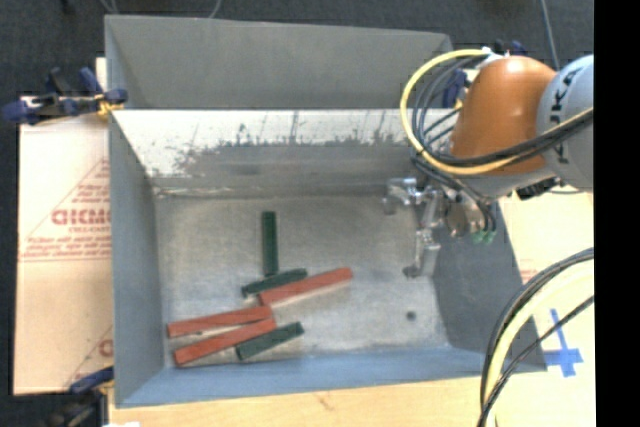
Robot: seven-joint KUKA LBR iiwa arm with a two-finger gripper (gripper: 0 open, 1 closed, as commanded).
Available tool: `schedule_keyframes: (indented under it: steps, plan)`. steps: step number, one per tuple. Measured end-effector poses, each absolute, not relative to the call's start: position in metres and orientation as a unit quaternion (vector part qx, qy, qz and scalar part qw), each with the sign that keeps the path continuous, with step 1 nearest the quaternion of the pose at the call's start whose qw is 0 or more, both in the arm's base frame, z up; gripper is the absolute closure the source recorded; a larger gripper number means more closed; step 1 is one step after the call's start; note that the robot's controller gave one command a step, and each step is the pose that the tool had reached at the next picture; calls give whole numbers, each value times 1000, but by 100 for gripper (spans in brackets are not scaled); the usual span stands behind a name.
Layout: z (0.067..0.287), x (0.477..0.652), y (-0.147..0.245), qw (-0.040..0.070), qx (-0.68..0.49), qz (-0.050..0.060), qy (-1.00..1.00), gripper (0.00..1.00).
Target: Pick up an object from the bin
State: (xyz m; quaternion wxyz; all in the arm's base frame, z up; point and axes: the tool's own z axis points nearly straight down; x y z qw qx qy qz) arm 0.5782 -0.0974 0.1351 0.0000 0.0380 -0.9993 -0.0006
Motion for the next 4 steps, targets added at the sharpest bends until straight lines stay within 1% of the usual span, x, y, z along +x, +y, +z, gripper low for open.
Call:
schedule_keyframes:
  steps: [1,2,3,4]
  plan:
    - [82,527,-27,3,58,-2,-998,0]
    - [70,529,2,0,99,0,-995,0]
    - [71,529,1,-1,100,1,-995,100]
    - [204,554,-1,-5,212,2,-977,100]
